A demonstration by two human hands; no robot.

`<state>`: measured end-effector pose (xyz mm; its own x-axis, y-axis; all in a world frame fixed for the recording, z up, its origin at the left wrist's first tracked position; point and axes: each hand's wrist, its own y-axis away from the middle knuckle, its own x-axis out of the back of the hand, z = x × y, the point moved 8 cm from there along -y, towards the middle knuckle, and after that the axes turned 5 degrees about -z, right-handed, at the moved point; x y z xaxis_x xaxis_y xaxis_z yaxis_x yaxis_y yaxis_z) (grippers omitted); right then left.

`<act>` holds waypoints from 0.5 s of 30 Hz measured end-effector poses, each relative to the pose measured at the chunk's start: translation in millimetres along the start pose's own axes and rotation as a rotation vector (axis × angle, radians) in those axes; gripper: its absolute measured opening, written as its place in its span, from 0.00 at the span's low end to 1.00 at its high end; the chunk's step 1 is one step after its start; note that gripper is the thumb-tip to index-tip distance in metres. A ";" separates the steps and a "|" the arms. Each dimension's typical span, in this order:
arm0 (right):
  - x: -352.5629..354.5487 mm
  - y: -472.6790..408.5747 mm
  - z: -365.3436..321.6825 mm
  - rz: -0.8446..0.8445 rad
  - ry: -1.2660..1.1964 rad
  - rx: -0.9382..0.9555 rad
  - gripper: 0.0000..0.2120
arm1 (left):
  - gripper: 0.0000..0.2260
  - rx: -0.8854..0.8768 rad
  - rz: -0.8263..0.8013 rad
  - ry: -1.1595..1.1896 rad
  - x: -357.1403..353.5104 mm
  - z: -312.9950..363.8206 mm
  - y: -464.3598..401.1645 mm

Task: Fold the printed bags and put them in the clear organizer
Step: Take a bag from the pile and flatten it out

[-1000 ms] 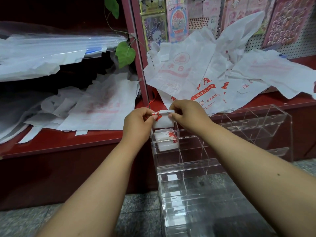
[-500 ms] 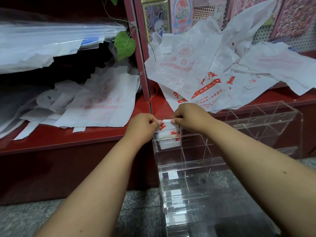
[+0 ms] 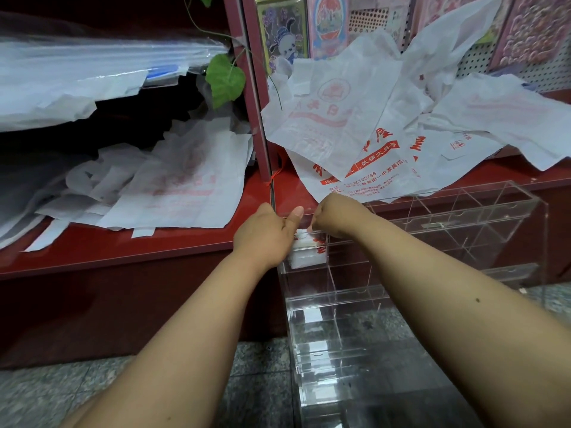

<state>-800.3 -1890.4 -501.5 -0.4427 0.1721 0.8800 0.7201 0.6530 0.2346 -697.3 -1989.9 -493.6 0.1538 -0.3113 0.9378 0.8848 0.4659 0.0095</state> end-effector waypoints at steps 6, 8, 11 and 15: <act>4.6 21.4 6.8 0.135 -0.143 0.091 0.18 | 0.25 -0.083 0.211 0.202 23.1 -11.8 7.4; 7.5 29.3 8.0 0.238 -0.142 0.127 0.13 | 0.19 0.009 0.418 0.153 42.6 -34.9 12.5; 10.8 38.5 4.7 0.296 -0.131 0.189 0.10 | 0.21 0.215 0.408 -0.040 50.6 -79.0 11.0; 13.1 43.7 5.9 0.303 -0.196 0.213 0.08 | 0.14 0.286 0.344 -0.099 51.3 -118.7 7.8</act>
<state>-777.8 -1855.3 -482.1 -0.3358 0.5041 0.7957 0.7160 0.6855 -0.1321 -630.3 -2100.5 -486.6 0.3622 -0.0242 0.9318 0.6305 0.7426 -0.2258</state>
